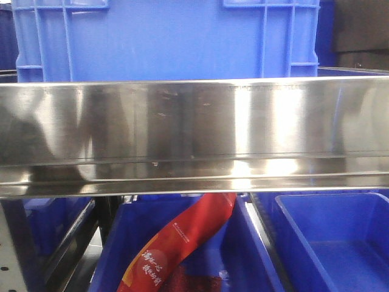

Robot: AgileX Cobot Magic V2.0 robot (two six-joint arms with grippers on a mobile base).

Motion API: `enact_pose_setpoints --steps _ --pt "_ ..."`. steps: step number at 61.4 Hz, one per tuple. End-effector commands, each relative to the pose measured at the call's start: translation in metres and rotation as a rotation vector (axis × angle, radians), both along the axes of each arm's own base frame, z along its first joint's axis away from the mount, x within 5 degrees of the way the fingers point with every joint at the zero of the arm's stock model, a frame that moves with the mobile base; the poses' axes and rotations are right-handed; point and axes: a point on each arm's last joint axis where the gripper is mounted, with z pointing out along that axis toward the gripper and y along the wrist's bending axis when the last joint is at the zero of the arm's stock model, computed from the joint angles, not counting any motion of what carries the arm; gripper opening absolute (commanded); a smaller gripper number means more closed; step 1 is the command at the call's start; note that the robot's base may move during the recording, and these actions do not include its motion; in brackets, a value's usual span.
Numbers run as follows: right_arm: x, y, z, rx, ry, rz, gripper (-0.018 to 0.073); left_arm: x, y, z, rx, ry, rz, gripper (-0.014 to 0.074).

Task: Grab block from conveyor and place in blue bin

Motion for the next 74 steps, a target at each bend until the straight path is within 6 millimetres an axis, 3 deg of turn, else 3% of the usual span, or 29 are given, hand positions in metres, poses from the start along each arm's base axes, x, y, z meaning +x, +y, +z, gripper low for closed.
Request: enact_pose_setpoints --steps 1,6,10,29,74 --pt "-0.003 0.000 -0.025 -0.010 0.020 -0.008 -0.0162 0.000 0.000 0.001 -0.004 -0.015 0.006 -0.0111" --pt "-0.002 0.000 -0.048 -0.010 0.056 -0.008 -0.0162 0.000 0.000 0.001 -0.004 -0.015 0.006 -0.0111" --pt "-0.002 0.000 -0.050 -0.024 0.083 -0.008 -0.0162 0.000 0.000 0.001 -0.004 -0.017 0.006 -0.0111" --pt "-0.003 -0.001 -0.040 -0.041 -0.024 -0.015 -0.0162 0.000 0.000 0.001 -0.004 -0.019 0.007 -0.0111" --pt "-0.003 0.000 -0.041 -0.041 -0.014 -0.015 -0.0162 0.000 0.000 0.001 -0.004 -0.019 0.007 -0.0111"
